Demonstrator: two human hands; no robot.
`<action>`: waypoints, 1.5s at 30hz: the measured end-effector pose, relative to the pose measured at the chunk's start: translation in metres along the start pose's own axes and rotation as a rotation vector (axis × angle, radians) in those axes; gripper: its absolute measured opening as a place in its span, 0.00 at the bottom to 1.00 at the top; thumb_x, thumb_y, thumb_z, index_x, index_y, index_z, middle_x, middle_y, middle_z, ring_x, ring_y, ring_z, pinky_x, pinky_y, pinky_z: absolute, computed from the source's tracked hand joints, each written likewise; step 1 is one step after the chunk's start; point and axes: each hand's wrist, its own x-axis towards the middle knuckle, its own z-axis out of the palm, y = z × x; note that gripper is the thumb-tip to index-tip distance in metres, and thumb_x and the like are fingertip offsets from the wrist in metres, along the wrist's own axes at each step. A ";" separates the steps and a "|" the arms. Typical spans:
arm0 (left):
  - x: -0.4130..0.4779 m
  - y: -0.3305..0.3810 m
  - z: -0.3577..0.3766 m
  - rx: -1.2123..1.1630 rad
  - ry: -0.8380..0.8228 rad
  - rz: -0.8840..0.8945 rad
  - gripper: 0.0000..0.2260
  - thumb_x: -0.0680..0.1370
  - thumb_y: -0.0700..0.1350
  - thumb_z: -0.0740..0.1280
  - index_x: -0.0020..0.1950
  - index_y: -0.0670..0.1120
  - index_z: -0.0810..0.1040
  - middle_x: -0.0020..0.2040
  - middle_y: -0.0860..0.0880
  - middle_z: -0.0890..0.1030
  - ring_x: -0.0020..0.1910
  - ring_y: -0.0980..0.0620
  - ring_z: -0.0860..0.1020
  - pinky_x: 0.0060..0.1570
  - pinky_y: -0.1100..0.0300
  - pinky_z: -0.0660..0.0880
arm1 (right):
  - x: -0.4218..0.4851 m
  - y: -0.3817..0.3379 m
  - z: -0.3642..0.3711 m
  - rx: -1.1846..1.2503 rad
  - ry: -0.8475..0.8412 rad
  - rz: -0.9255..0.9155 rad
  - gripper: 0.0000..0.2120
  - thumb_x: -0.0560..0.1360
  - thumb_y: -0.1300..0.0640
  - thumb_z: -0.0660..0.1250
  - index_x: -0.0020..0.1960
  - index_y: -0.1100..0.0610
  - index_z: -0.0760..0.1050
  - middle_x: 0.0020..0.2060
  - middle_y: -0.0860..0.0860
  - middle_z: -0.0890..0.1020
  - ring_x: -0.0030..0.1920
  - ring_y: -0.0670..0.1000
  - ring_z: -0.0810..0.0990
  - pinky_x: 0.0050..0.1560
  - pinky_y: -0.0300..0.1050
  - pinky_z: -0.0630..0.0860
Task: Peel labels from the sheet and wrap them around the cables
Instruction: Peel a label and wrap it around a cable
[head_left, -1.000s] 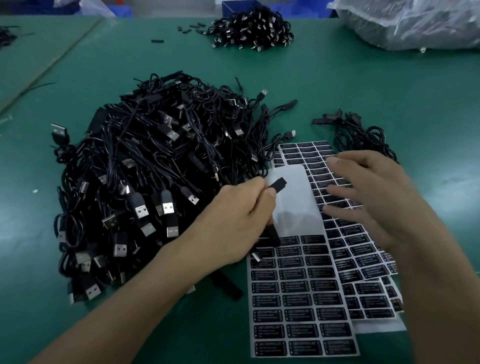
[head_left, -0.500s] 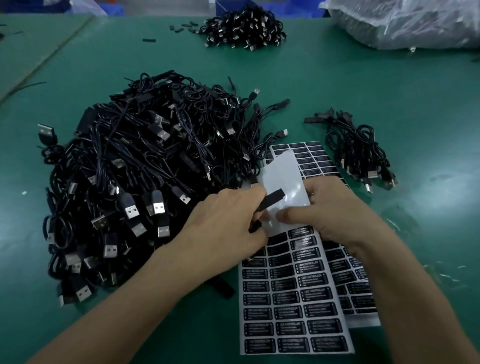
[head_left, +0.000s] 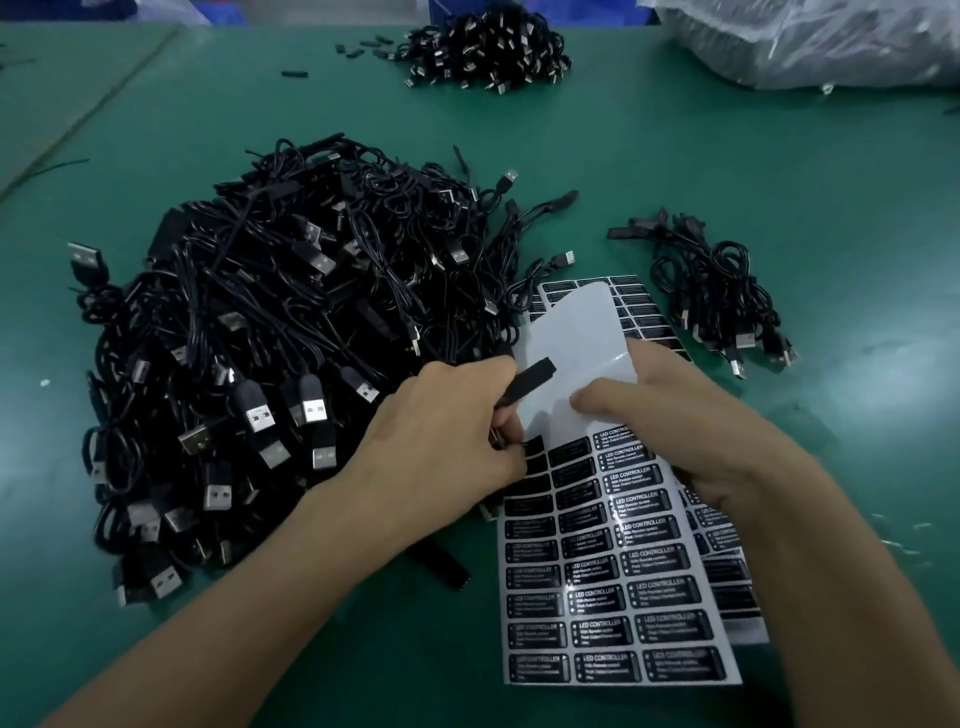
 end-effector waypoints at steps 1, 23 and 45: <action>0.000 0.000 0.000 0.002 -0.006 -0.005 0.17 0.69 0.47 0.71 0.36 0.64 0.65 0.38 0.60 0.82 0.34 0.56 0.79 0.37 0.52 0.78 | 0.000 0.000 0.001 0.014 -0.026 -0.005 0.06 0.76 0.62 0.67 0.52 0.54 0.79 0.41 0.51 0.87 0.38 0.49 0.84 0.37 0.43 0.79; 0.002 -0.001 -0.006 -0.182 0.005 -0.072 0.17 0.70 0.50 0.77 0.36 0.48 0.69 0.34 0.54 0.84 0.32 0.65 0.78 0.30 0.58 0.71 | 0.002 0.000 0.013 0.049 0.003 -0.037 0.16 0.69 0.71 0.72 0.54 0.59 0.80 0.43 0.53 0.87 0.46 0.54 0.86 0.49 0.48 0.81; 0.006 -0.005 -0.008 -0.264 0.044 -0.092 0.16 0.67 0.44 0.70 0.33 0.50 0.61 0.28 0.56 0.68 0.25 0.55 0.64 0.27 0.56 0.64 | -0.003 -0.003 0.015 -0.081 0.140 -0.121 0.14 0.69 0.64 0.74 0.52 0.53 0.78 0.41 0.50 0.85 0.39 0.49 0.84 0.39 0.43 0.80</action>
